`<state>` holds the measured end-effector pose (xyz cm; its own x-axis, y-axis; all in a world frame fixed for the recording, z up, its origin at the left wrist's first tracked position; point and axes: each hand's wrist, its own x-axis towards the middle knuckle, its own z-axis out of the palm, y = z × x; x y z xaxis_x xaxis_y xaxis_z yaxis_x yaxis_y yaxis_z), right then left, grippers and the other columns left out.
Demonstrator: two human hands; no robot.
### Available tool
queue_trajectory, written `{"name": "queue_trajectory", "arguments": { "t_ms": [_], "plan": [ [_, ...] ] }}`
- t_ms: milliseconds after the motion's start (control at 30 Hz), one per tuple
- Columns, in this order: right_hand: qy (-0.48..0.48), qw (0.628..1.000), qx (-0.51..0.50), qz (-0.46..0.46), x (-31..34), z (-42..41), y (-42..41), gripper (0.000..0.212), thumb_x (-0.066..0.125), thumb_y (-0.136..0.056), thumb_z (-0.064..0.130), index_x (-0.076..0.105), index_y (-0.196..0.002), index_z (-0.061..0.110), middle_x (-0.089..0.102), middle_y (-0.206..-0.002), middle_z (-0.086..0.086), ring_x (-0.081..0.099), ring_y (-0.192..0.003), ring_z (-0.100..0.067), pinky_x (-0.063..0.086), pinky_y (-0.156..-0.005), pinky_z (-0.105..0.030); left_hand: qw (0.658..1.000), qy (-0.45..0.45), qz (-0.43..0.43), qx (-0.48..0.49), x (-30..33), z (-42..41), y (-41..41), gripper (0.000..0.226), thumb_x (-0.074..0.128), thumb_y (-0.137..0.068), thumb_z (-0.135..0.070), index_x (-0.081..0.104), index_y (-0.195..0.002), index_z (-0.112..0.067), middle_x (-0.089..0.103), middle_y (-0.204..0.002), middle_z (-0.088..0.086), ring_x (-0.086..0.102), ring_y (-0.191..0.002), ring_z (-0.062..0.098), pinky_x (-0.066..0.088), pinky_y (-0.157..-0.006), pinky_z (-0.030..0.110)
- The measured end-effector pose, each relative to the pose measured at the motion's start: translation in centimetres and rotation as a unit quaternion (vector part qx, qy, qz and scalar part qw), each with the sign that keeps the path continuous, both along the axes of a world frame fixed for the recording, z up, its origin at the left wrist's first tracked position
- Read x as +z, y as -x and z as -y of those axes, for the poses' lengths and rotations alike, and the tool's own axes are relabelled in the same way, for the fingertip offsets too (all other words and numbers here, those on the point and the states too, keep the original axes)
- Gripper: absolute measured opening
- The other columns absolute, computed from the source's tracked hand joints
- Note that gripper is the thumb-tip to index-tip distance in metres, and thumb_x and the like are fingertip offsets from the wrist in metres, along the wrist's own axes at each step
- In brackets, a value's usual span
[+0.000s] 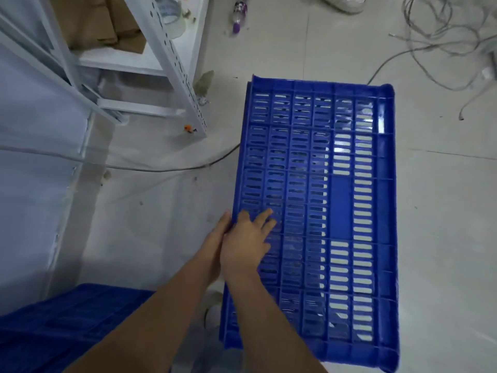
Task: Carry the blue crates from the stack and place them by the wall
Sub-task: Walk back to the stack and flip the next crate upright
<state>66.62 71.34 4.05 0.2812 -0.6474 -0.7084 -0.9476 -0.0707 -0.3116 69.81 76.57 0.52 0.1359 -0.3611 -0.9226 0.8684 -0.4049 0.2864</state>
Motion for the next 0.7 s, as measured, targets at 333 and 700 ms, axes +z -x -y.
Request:
{"name": "queue_trajectory", "arguments": {
  "t_ms": [333,700],
  "plan": [
    [0.111,0.981,0.004,0.156,0.2,5.4,8.1,0.024,0.047,-0.096,0.008,0.061,-0.115,0.006,0.052,-0.135,-0.008,0.058,-0.109,-0.023,0.053,-0.085,-0.036,0.93,-0.098,0.323,-0.144,1.1,1.2,1.2,0.059,0.045,-0.099,-0.033,0.023,-0.151,-0.017,0.038,-0.15,0.005,0.044,-0.131,0.02,0.034,-0.104,0.026],
    [0.03,0.965,-0.259,-0.009,-1.7,16.8,20.0,0.068,0.049,-0.092,0.049,0.04,-0.14,0.001,0.049,-0.139,-0.022,0.042,-0.129,-0.039,0.037,-0.103,-0.044,0.778,-0.106,0.529,-0.321,-0.2,3.8,4.7,0.093,0.053,-0.093,-0.038,-0.018,-0.15,-0.02,-0.013,-0.162,0.003,0.002,-0.15,0.021,0.014,-0.119,0.032]
  ]
}}
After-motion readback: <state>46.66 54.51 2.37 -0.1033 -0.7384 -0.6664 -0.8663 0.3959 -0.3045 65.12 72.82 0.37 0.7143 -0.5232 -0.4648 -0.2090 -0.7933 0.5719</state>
